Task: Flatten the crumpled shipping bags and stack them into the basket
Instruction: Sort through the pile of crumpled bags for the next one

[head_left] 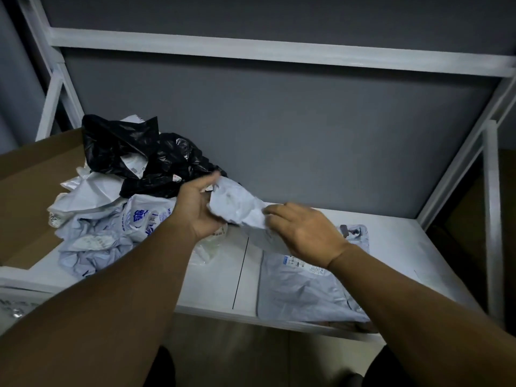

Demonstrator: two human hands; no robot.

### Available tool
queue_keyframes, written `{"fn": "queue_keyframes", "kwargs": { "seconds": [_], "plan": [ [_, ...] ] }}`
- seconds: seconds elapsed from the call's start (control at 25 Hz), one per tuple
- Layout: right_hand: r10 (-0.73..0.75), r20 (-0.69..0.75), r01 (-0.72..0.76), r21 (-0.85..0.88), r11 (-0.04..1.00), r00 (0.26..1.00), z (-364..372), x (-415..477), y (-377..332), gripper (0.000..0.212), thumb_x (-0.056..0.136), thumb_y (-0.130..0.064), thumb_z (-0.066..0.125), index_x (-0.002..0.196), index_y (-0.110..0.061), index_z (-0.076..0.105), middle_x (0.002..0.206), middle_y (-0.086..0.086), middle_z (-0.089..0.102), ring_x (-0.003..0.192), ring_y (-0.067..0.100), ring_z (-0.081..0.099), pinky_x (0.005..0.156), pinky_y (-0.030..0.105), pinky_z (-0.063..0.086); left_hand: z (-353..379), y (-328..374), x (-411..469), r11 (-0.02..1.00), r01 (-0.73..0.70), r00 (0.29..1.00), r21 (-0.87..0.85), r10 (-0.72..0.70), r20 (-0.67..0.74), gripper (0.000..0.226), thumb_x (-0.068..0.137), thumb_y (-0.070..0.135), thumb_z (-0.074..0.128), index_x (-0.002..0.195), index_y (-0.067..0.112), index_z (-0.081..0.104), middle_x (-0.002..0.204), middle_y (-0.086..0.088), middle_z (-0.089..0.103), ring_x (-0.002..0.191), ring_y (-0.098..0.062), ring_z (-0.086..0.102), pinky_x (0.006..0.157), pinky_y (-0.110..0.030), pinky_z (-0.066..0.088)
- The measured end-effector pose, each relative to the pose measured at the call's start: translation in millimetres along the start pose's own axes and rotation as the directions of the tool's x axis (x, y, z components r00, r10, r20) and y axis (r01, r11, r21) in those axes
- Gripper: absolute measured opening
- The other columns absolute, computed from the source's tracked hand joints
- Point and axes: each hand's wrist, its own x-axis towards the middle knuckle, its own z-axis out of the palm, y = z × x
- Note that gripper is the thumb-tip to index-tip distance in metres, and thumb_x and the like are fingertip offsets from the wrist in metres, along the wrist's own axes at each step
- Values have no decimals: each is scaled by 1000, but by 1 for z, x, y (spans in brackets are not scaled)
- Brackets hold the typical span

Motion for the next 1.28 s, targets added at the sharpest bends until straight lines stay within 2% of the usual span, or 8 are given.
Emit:
{"fn": "queue_keyframes", "kwargs": {
  "seconds": [0.16, 0.28, 0.36, 0.48, 0.64, 0.76, 1.0, 1.28],
  "plan": [
    [308, 126, -332, 296, 896, 943, -9, -8, -15, 47, 94, -59, 45, 111, -20, 63, 112, -2, 67, 96, 18, 62, 79, 32, 52, 1, -8, 4, 974, -28, 995, 223, 49, -88, 46, 76, -7, 37, 112, 4, 62, 113, -15, 67, 88, -33, 66, 79, -40, 56],
    [827, 214, -759, 559, 333, 520, -7, -10, -1, 47, 97, -59, 42, 101, -17, 63, 98, 0, 69, 93, 23, 62, 79, 35, 47, 11, -10, -1, 952, -136, 990, 273, 139, 8, 55, 76, -15, 27, 108, 11, 64, 102, -10, 71, 86, -30, 68, 69, -39, 56],
    [868, 477, -811, 558, -177, 139, 2, -18, 13, 47, 98, -59, 47, 109, -15, 62, 111, 5, 66, 102, 27, 59, 90, 37, 45, 15, -17, 2, 945, -175, 983, 277, 153, 99, 69, 74, -18, 25, 124, 12, 61, 113, -13, 71, 97, -33, 69, 74, -42, 58],
    [617, 787, -614, 489, -620, 4, 17, -41, 22, 49, 89, -67, 58, 97, -20, 64, 102, 8, 68, 97, 30, 64, 93, 41, 51, 17, -29, 6, 959, -156, 979, 238, 118, 168, 74, 73, -20, 21, 126, 14, 61, 115, -12, 71, 99, -32, 70, 74, -41, 59],
    [714, 696, -522, 582, -624, -77, 44, -74, 42, 29, 81, -23, 83, 99, -2, 74, 99, 14, 76, 93, 34, 72, 91, 48, 58, -3, -60, 41, 917, -34, 998, 397, 51, -33, 65, 74, -20, 27, 119, 8, 65, 105, -15, 71, 92, -34, 68, 72, -37, 57],
    [855, 486, -566, 660, -494, -180, 52, -101, 54, 23, 82, -8, 80, 104, -6, 70, 95, 9, 73, 83, 26, 68, 81, 40, 59, -31, -97, 75, 655, 156, 955, 739, 91, -283, 34, 76, -21, 44, 84, 3, 67, 93, -18, 65, 81, -28, 61, 67, -32, 49],
    [900, 398, -732, 558, -391, -177, 75, -144, 69, 24, 85, -7, 78, 104, -4, 65, 93, 14, 69, 72, 21, 60, 63, 30, 51, -46, -185, 122, 471, 377, 889, 798, 58, -454, 20, 99, 6, 47, 83, 11, 58, 72, 1, 49, 76, -18, 55, 70, -23, 51],
    [808, 529, -788, 368, -494, -259, 109, -179, 88, 31, 91, -38, 69, 82, -8, 65, 93, 15, 67, 87, 33, 62, 90, 46, 52, -45, -224, 126, 402, 496, 845, 770, -19, -534, 38, 83, 39, 61, 99, 4, 65, 99, -11, 68, 90, -31, 66, 88, -35, 54]
  ]
}}
